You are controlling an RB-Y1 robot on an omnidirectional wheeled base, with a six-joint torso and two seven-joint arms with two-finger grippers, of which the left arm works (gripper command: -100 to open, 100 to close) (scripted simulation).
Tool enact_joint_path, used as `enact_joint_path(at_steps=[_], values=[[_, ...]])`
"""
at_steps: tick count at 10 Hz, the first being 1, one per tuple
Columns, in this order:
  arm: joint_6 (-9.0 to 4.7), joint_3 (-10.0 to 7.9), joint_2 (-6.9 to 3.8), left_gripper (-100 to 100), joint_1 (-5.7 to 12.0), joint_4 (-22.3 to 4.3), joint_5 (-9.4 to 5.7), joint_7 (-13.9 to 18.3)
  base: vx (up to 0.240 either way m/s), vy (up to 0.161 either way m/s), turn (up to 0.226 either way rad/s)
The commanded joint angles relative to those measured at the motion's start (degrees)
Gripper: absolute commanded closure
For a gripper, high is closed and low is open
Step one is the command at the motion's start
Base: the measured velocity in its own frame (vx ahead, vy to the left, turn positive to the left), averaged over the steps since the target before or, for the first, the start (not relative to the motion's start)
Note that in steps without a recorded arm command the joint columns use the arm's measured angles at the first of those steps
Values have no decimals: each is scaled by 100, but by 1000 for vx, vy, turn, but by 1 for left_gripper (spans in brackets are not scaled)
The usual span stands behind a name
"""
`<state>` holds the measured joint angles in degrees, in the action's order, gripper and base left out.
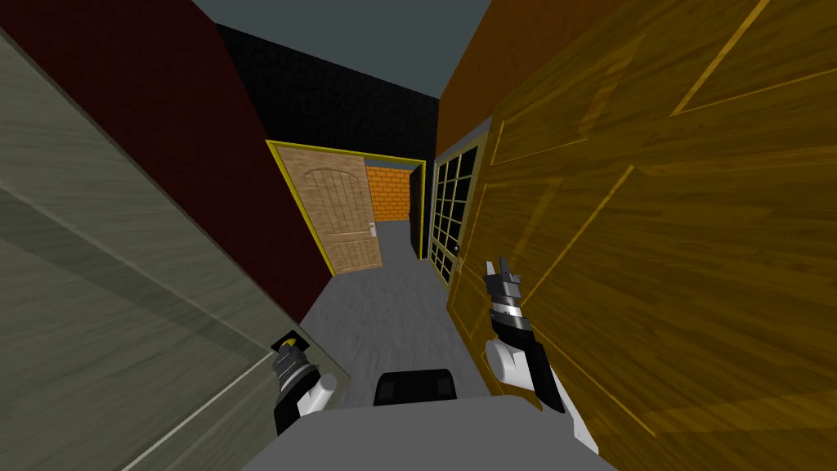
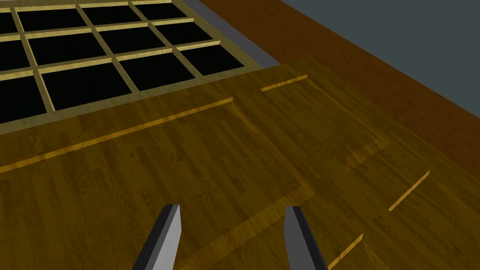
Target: Push the door open
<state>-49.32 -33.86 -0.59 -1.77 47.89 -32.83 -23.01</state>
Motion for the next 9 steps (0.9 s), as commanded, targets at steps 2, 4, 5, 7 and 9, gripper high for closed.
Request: enact_joint_path(at_steps=[2,4,5,7,9], values=[[-9,1,1,100,0,6,1,-1,-14,-20,2],[-9,1,1,100,0,6,1,-1,-3,-4,0],[38,-35,-150,-100,16,52,-47,-64,-52,-129,31],[90,-75,-115,-100,34,105,-101,-136,-85,-236,50],[141,-115,127,-100,52,157,-155,-205,-81,-206,36]])
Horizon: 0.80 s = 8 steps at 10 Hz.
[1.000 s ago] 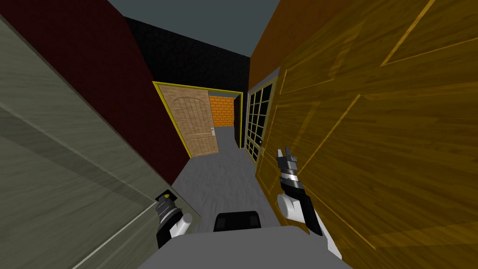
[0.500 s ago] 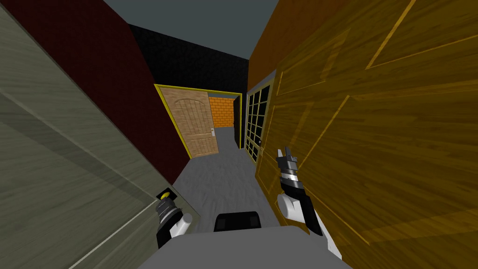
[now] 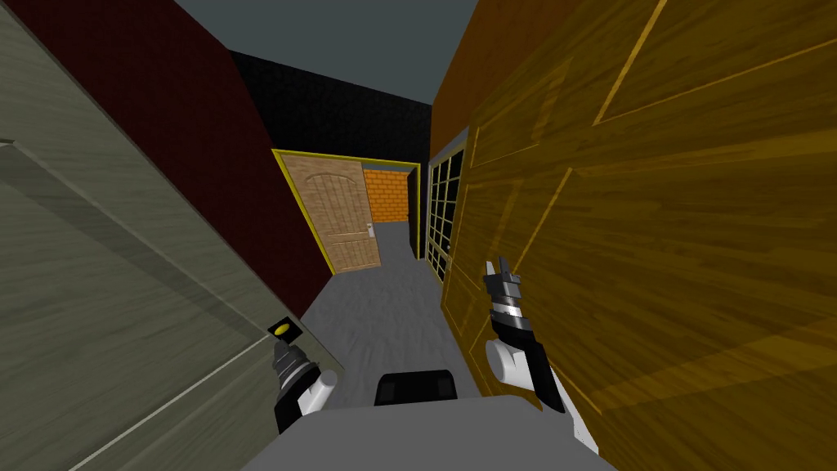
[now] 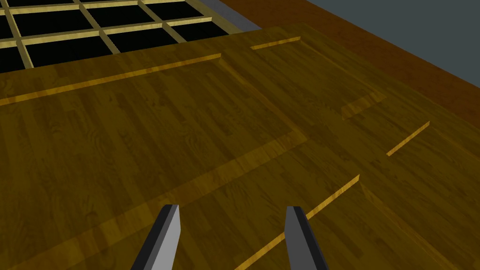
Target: Push the door open
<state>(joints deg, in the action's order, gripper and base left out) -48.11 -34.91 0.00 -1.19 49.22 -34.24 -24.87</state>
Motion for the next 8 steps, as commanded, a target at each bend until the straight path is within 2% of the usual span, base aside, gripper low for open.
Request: enact_joint_path(at_steps=[1,2,3,5,6,8], values=[[0,0,0,-100,0,0,0,0,-43,-95,13],[-66,2,-144,-100,-25,-47,2,34,58,75,-26],[-85,3,-166,-100,-32,-59,4,45,101,143,-40],[-166,7,-199,-100,-63,-111,9,93,127,247,-27],[-206,9,-179,-100,-78,-137,12,117,140,253,-33],[-304,14,-8,-100,-115,-199,20,175,145,197,-27]])
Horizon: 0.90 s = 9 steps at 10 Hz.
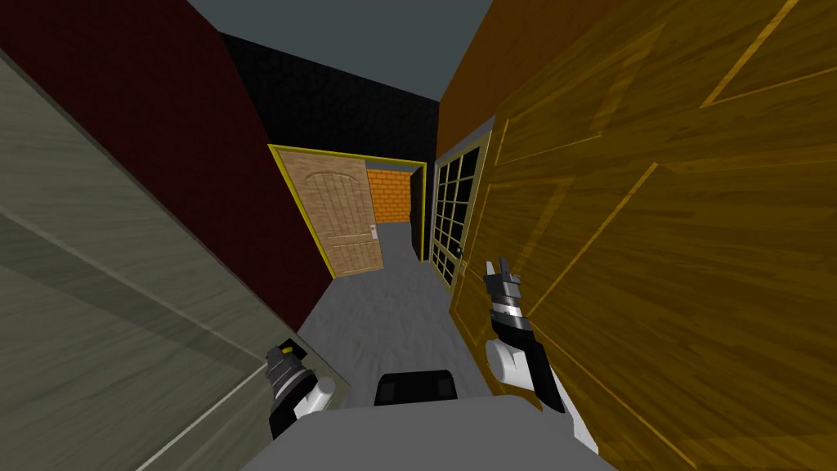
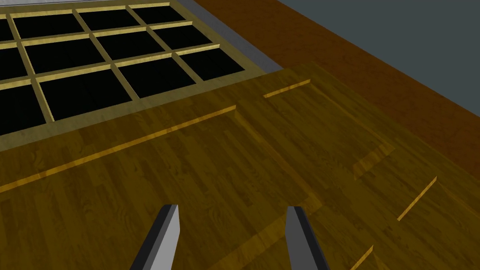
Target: Push the door open
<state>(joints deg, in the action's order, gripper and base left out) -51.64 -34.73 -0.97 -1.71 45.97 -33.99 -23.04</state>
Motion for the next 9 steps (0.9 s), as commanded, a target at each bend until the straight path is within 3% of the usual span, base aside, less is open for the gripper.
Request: enact_joint_path(at_steps=[1,2,7,8,9], values=[[0,0,0,-100,0,0,0,0,51,73,-10],[0,0,0,100,0,0,0,0,-10,-15,3],[0,0,0,100,0,0,0,0,-9,-13,0],[45,-122,-82,100,7,7,-120,-80,77,41,19],[52,-157,-99,100,11,14,-152,-102,156,100,32]])
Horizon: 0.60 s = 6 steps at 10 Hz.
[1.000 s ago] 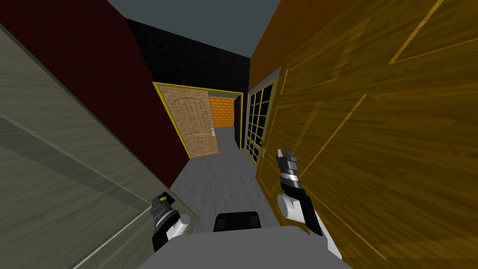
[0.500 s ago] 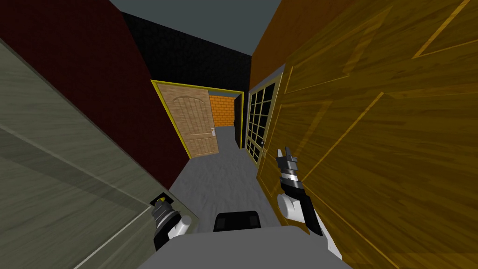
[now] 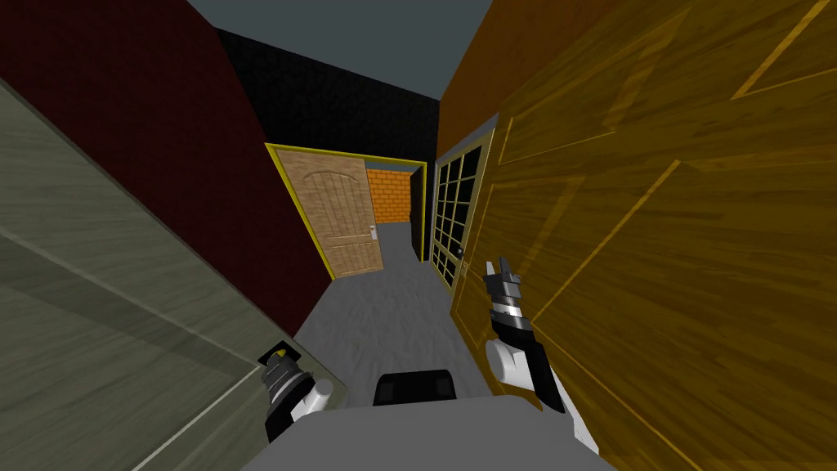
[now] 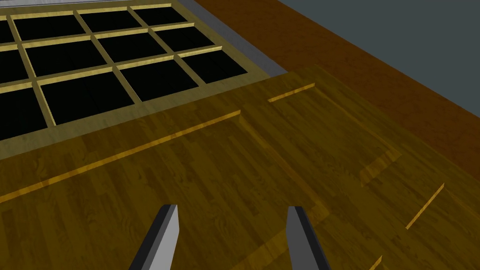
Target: Push the door open
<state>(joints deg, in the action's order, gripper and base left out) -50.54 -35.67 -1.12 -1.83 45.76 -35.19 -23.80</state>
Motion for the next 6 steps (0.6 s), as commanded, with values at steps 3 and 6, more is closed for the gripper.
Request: enact_joint_path(at_steps=[3,6], values=[[-25,-220,-136,100,42,65,-181,-124,137,130,35],[27,-471,-122,100,71,114,-418,-280,197,154,48]])
